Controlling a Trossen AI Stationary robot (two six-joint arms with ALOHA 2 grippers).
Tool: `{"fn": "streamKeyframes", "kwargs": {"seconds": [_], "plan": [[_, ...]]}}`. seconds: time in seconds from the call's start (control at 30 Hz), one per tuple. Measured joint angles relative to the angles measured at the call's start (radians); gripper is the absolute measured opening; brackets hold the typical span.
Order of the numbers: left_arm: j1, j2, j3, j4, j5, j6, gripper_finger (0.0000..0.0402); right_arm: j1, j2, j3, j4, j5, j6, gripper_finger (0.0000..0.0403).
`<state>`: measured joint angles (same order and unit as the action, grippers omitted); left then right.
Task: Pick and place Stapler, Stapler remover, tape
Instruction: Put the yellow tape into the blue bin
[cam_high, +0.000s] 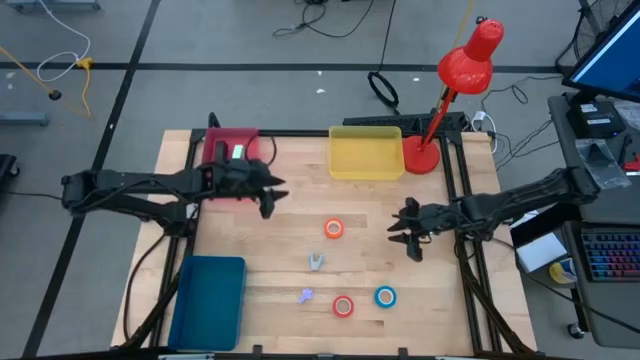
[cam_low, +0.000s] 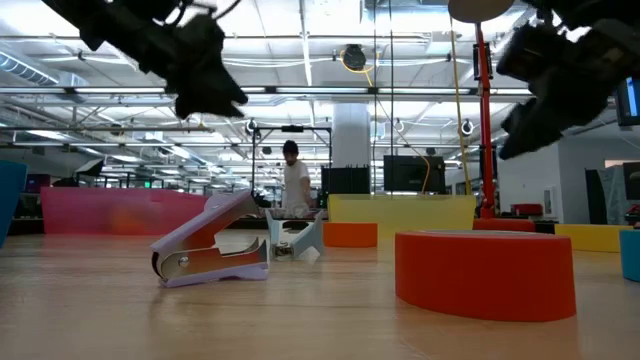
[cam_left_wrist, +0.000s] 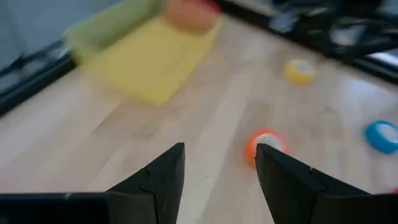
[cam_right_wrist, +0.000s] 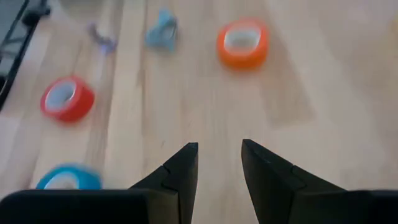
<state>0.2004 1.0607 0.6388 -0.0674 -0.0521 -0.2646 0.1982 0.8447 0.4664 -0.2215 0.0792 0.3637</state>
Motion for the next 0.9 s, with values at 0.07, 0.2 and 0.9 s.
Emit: {"fn": "streamKeyframes", "kwargs": {"seconds": [0.07, 0.2, 0.9], "plan": [[-0.045, 0.000, 0.000, 0.041, 0.000, 0.035, 0.0196, 0.000, -0.025, 0.000, -0.072, -0.040, 0.043, 0.0116], [-0.119, -0.001, -0.018, 0.130, -0.001, 0.088, 0.0196, 0.000, -0.063, 0.000, -0.198, -0.081, 0.153, 0.0116], [-0.244, -0.001, -0.137, 0.311, -0.002, 0.020, 0.0195, 0.000, -0.103, 0.000, -0.204, -0.081, 0.306, 0.0116]]}}
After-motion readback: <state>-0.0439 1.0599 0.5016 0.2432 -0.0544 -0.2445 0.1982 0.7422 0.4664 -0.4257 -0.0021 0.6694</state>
